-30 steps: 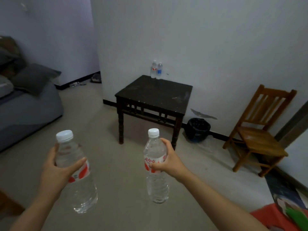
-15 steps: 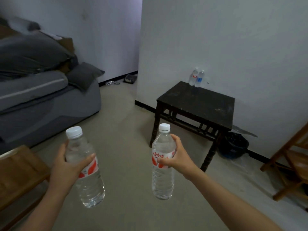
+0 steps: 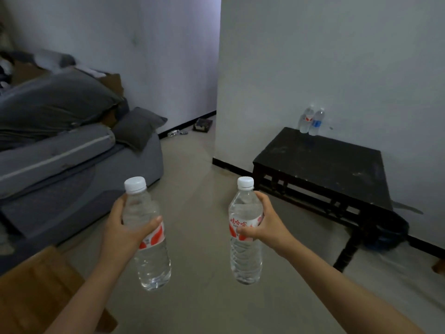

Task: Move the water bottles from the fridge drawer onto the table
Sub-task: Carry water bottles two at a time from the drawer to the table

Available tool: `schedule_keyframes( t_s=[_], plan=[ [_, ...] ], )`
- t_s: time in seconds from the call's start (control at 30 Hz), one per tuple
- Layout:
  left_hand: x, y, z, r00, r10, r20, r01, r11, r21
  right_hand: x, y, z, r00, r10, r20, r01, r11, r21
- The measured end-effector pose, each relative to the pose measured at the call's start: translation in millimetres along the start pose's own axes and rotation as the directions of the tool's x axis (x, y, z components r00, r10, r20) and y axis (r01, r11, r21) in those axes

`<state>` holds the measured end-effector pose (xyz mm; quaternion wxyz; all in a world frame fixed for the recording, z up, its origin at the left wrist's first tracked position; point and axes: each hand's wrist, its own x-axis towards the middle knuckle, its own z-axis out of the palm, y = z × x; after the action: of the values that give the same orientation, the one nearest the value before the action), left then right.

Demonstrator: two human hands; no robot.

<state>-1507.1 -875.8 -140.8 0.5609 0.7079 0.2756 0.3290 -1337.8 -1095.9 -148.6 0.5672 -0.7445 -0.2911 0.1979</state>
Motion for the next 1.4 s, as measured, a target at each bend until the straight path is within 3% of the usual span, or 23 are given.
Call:
schedule_keyframes(
  t_s=[0.37,0.57,1.03,1.4],
  plan=[
    [144.4,-18.7,3.3,0.998,0.040,0.042,-0.040,0.999,-0.016,127.3,-11.8,18.9,0.996,-0.010,-0.091,0.011,1.000,0.010],
    [235.3,-33.4,10.2,0.985,0.078,0.153,-0.069,0.996,-0.060,185.9,-10.5,30.8,0.978,0.021,-0.206,-0.024,1.000,-0.009],
    [456.0,-81.7,1.1,0.919,0.088,0.384,-0.053,0.994,-0.100,306.8,-31.9,95.2,0.849,0.090,-0.520,-0.094,0.995,0.019],
    [546.6,-91.3,86.9,0.847,0.115,0.518,-0.047,0.989,-0.142,375.5,-15.4,61.1,0.742,0.111,-0.661,-0.139,0.990,0.010]
  ],
)
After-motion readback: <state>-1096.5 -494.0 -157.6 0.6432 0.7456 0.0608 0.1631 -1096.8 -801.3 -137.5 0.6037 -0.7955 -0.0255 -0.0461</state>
